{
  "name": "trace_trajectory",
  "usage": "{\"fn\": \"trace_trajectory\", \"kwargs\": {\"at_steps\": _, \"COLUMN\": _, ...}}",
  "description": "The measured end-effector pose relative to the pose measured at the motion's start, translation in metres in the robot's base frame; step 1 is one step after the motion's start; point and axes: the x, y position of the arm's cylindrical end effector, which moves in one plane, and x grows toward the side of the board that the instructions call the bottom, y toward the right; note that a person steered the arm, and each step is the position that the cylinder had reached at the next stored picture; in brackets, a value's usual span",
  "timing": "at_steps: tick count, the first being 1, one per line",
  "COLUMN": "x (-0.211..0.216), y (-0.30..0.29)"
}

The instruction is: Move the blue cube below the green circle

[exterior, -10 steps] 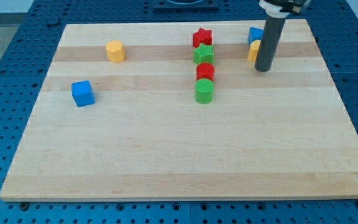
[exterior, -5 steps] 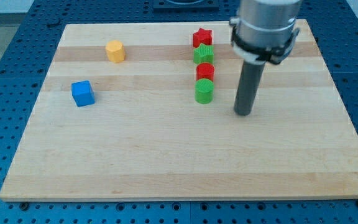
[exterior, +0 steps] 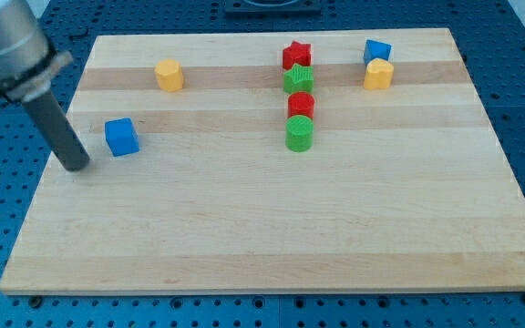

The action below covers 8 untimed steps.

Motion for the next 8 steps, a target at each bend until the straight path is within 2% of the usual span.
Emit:
{"fn": "trace_trajectory", "kwargs": {"at_steps": 1, "x": -0.029, "y": 0.007}}
{"fn": "trace_trajectory", "kwargs": {"at_steps": 4, "x": -0.029, "y": 0.106}}
{"fn": "trace_trajectory", "kwargs": {"at_steps": 7, "x": 0.026, "y": 0.218}}
{"fn": "trace_trajectory", "kwargs": {"at_steps": 8, "x": 0.032, "y": 0.257}}
